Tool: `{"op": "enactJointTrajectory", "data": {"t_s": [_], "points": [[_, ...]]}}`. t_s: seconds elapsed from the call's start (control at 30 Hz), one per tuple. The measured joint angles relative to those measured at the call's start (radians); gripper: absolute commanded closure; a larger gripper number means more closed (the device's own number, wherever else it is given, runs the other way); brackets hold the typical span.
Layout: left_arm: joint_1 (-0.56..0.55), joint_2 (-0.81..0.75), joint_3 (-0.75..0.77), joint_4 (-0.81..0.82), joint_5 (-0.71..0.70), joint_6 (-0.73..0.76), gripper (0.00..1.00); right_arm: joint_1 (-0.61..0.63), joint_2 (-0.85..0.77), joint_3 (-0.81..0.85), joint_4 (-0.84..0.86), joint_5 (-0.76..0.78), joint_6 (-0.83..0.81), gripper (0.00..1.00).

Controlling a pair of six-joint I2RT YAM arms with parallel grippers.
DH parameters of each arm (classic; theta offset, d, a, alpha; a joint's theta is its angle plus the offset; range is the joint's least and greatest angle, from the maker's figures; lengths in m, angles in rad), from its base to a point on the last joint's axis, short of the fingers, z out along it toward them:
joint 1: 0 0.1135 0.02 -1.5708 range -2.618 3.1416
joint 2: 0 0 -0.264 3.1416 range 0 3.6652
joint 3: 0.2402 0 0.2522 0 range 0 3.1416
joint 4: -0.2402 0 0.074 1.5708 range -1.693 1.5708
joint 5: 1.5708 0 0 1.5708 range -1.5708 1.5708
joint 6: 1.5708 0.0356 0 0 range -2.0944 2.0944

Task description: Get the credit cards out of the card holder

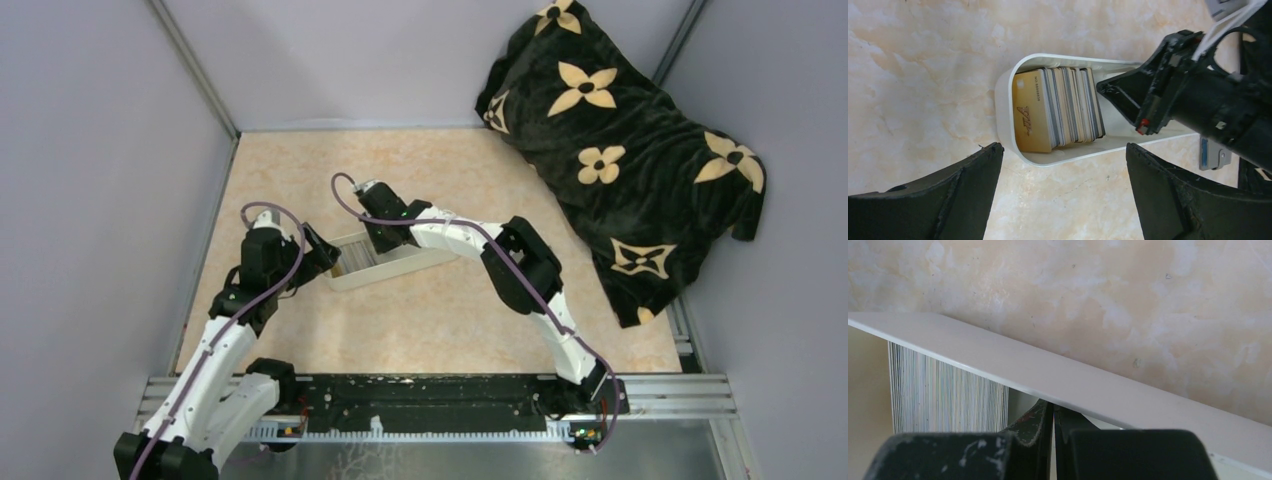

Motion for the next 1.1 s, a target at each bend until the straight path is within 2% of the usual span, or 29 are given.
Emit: {"op": "enactJointTrajectory", "data": {"t_s": [0.57,0.93,1.1], "points": [[0.0,-0.014,0.031,-0.008,0.004,0.007,0.02,0.039,0.021,0.108,-0.008,-0.049,0.003,0.98],[0.002,-0.04,0.031,-0.027,-0.002,0.024,0.02,0.048,0.024,0.106,-0.017,-0.05,0.004,0.98],[0.003,-0.039,0.031,-0.027,-0.001,0.025,0.02,0.028,-0.02,0.054,-0.015,-0.044,0.01,0.98]]}}
